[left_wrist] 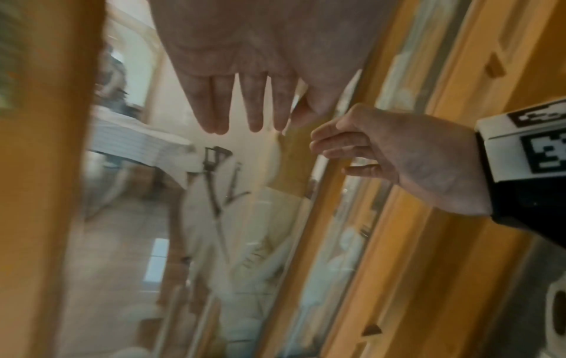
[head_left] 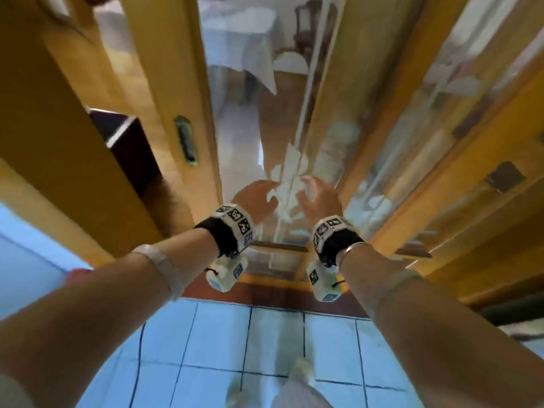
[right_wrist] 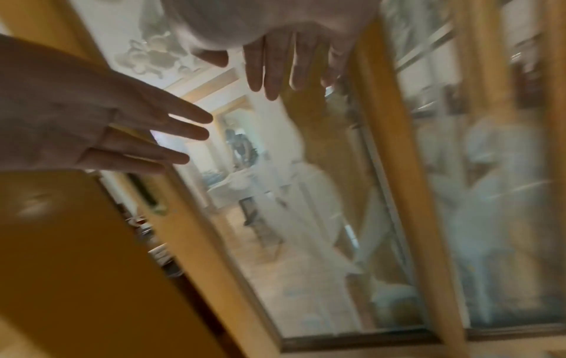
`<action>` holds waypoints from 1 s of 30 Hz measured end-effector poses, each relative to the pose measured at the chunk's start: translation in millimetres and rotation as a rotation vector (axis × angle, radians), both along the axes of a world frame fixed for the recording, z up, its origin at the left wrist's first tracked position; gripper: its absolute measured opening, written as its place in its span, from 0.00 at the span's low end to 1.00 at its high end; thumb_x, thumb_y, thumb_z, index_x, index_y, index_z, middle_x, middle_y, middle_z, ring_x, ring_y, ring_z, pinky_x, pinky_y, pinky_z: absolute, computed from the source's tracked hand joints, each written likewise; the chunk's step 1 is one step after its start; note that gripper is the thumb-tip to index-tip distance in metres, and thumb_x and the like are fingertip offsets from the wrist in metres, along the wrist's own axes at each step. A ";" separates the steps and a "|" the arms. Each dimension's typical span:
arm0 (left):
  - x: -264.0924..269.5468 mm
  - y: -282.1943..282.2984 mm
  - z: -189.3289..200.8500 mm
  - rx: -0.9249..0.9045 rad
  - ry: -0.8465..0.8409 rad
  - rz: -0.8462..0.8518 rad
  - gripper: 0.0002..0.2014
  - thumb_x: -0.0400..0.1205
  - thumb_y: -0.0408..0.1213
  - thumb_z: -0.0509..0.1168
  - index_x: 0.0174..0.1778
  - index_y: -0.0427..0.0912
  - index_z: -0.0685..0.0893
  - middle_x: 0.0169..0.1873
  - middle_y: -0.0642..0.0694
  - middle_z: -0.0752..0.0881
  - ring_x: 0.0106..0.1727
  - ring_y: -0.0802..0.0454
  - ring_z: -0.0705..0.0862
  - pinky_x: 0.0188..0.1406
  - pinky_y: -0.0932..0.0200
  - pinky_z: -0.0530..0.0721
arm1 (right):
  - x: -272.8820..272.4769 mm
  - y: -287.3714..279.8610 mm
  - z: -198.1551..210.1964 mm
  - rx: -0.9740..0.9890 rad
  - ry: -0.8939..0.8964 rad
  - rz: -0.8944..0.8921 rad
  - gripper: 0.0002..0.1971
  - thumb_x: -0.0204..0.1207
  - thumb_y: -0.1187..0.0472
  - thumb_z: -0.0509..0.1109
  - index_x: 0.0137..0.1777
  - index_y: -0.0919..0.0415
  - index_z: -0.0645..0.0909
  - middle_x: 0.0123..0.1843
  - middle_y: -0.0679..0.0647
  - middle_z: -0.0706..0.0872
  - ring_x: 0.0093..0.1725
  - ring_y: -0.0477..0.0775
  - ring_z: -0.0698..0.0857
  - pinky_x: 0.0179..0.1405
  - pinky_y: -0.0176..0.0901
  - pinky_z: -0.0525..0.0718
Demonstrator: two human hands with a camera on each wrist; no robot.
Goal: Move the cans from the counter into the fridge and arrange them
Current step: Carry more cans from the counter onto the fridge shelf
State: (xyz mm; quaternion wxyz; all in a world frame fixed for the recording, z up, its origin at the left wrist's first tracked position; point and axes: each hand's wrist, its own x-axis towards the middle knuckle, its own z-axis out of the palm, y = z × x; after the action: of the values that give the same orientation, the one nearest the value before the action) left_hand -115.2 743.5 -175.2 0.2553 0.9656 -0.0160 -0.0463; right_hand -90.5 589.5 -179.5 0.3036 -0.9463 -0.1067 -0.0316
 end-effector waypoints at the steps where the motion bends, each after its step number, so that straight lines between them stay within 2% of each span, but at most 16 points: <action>1: -10.6 23.0 0.3 -0.016 -0.013 0.061 0.23 0.84 0.39 0.56 0.78 0.46 0.68 0.78 0.47 0.69 0.79 0.51 0.67 0.78 0.60 0.60 | -1.9 26.3 -0.5 -0.001 0.001 0.057 0.22 0.76 0.54 0.59 0.67 0.62 0.78 0.66 0.61 0.82 0.67 0.61 0.77 0.66 0.46 0.70; 4: -43.9 90.4 2.6 -0.062 -0.018 0.254 0.23 0.84 0.35 0.57 0.77 0.44 0.70 0.77 0.45 0.71 0.76 0.49 0.71 0.72 0.64 0.65 | -9.8 103.1 -1.4 -0.014 0.028 0.206 0.18 0.80 0.57 0.62 0.69 0.58 0.77 0.68 0.59 0.81 0.68 0.59 0.76 0.66 0.45 0.70; 8: -97.2 177.6 4.4 -0.023 0.014 0.504 0.22 0.84 0.38 0.55 0.76 0.47 0.69 0.75 0.45 0.73 0.73 0.46 0.75 0.70 0.54 0.73 | -25.9 202.9 1.4 -0.015 0.023 0.444 0.19 0.79 0.60 0.62 0.70 0.60 0.76 0.69 0.59 0.80 0.70 0.59 0.75 0.67 0.46 0.70; 10: -123.9 214.3 9.0 0.009 0.040 0.620 0.22 0.84 0.36 0.56 0.76 0.43 0.70 0.74 0.41 0.74 0.73 0.42 0.75 0.71 0.51 0.73 | -36.1 252.6 0.2 -0.030 0.014 0.567 0.19 0.81 0.58 0.61 0.71 0.59 0.75 0.70 0.58 0.80 0.70 0.59 0.75 0.68 0.46 0.70; 12: -151.0 248.5 13.6 0.037 0.055 0.736 0.22 0.84 0.35 0.56 0.76 0.41 0.70 0.75 0.40 0.73 0.73 0.41 0.74 0.73 0.49 0.72 | -51.0 301.2 -1.2 -0.025 0.017 0.675 0.19 0.80 0.54 0.59 0.71 0.52 0.75 0.70 0.54 0.80 0.69 0.57 0.77 0.68 0.48 0.75; 14: -178.7 280.8 13.9 0.033 0.019 0.878 0.23 0.83 0.37 0.57 0.77 0.47 0.69 0.76 0.44 0.72 0.75 0.44 0.72 0.75 0.52 0.70 | -67.4 346.7 -0.6 -0.013 0.031 0.787 0.19 0.79 0.50 0.58 0.70 0.47 0.74 0.69 0.52 0.80 0.68 0.55 0.78 0.67 0.55 0.77; 16: -208.3 307.6 16.3 0.035 -0.016 1.016 0.23 0.83 0.38 0.57 0.76 0.50 0.69 0.76 0.46 0.72 0.76 0.46 0.72 0.75 0.54 0.69 | -86.0 390.6 3.4 -0.011 0.049 0.925 0.19 0.80 0.53 0.59 0.71 0.51 0.74 0.69 0.54 0.80 0.69 0.57 0.77 0.68 0.54 0.76; 19: -253.7 337.6 20.8 0.040 -0.028 1.204 0.23 0.84 0.38 0.56 0.76 0.49 0.69 0.77 0.47 0.71 0.77 0.47 0.69 0.76 0.56 0.65 | -117.4 449.0 10.5 0.041 0.073 1.118 0.19 0.80 0.58 0.60 0.70 0.58 0.75 0.69 0.57 0.80 0.71 0.59 0.75 0.69 0.50 0.74; 26: -381.1 372.0 18.9 0.044 -0.054 1.558 0.22 0.83 0.37 0.57 0.75 0.47 0.72 0.75 0.46 0.73 0.76 0.47 0.72 0.74 0.56 0.68 | -220.8 534.5 7.3 0.038 0.073 1.397 0.19 0.80 0.58 0.61 0.70 0.57 0.76 0.71 0.54 0.80 0.72 0.56 0.73 0.70 0.45 0.70; 30: -459.8 381.2 13.0 0.035 -0.032 1.714 0.23 0.83 0.38 0.57 0.76 0.48 0.70 0.76 0.44 0.72 0.74 0.45 0.73 0.72 0.55 0.70 | -300.1 571.7 1.9 0.047 0.064 1.527 0.18 0.79 0.58 0.62 0.68 0.57 0.78 0.67 0.54 0.83 0.69 0.56 0.77 0.67 0.47 0.74</action>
State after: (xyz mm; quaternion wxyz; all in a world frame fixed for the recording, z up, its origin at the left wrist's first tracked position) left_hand -575.0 1124.7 -162.2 0.1870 0.6487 0.7165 0.1759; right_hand -390.5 1161.2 -177.6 0.2644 -0.6036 -0.7216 0.2122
